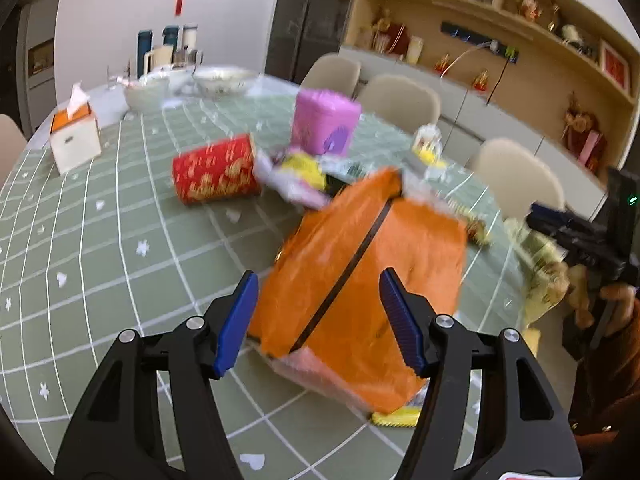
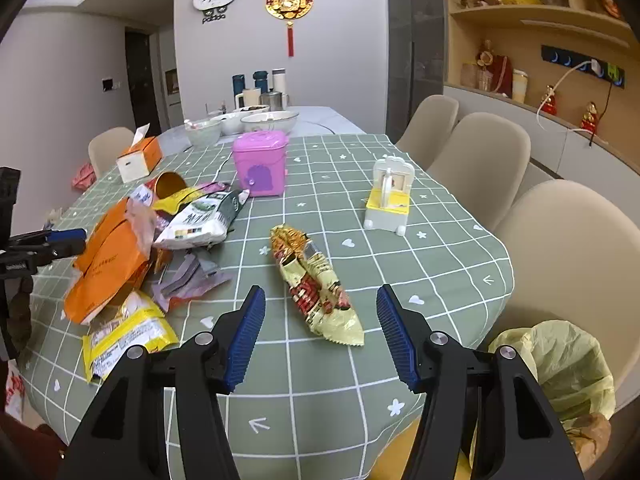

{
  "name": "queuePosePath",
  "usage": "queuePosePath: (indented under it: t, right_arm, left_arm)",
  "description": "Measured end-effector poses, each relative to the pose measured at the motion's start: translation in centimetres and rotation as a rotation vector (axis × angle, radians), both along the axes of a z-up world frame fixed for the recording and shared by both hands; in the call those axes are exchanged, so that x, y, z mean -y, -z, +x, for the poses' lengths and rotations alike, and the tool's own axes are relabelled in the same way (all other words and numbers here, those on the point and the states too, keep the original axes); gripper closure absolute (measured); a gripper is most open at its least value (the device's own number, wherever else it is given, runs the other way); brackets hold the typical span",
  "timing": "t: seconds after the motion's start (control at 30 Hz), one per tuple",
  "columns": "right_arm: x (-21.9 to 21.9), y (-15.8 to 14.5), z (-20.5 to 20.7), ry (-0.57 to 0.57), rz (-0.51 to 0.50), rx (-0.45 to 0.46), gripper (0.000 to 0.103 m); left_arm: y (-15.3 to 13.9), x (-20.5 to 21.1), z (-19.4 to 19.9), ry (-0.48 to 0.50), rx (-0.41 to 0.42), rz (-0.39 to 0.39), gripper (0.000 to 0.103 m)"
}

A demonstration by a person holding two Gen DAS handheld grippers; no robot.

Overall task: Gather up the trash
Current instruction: 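Grasp the orange bag with the left gripper while the right grasps the gold snack wrapper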

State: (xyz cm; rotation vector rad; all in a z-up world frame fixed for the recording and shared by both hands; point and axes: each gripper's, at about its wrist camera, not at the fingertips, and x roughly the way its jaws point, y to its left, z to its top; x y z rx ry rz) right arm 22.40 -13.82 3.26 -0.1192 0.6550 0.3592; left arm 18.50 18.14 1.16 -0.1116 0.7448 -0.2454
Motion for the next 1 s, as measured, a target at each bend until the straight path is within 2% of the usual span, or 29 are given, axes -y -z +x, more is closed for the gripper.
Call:
queuePosePath:
  t: [0.07,0.23,0.27,0.3,0.37,0.43,0.6,0.8,1.0]
  right_arm:
    - [0.1,0.3,-0.1,0.002,-0.004,-0.007,0.048]
    - [0.0,0.6,0.4,-0.007,-0.023,-0.019,0.048]
    - [-0.2,0.6,0.6,-0.01,-0.033,-0.015,0.048]
    - [-0.5,0.7,1.1,-0.013,-0.05,-0.011,0.048]
    - [-1.1,0.9,1.8,-0.017,-0.079,-0.009,0.048]
    - [-1.6,1.3,2.6,-0.029,-0.088,-0.017,0.048]
    - [-2.8,1.9,4.7,-0.07,-0.075,-0.048,0.048]
    - [-4.5,2.4,7.8,-0.099,-0.108,-0.067,0.048]
    - [-5.8,3.7,11.8,-0.129,-0.112,-0.153,0.048]
  left_arm:
    - [1.0,-0.4,0.1,-0.027,-0.029,-0.014,0.043]
    - [3.0,-1.5,0.0,-0.048,-0.096,-0.135,0.044]
    - [3.1,-1.7,0.1,-0.055,-0.101,-0.17,0.054]
    - [3.1,-1.8,0.2,-0.055,-0.108,-0.199,0.072]
    - [2.6,-1.7,0.3,-0.043,-0.101,-0.218,0.081]
    - [1.7,-1.0,0.2,-0.017,-0.065,-0.197,0.093]
    - [0.0,0.5,0.4,0.024,-0.006,-0.155,0.094]
    - [-1.1,-1.4,1.3,-0.047,0.032,-0.148,0.094]
    - [-1.5,-3.9,1.7,-0.1,0.04,-0.185,0.094]
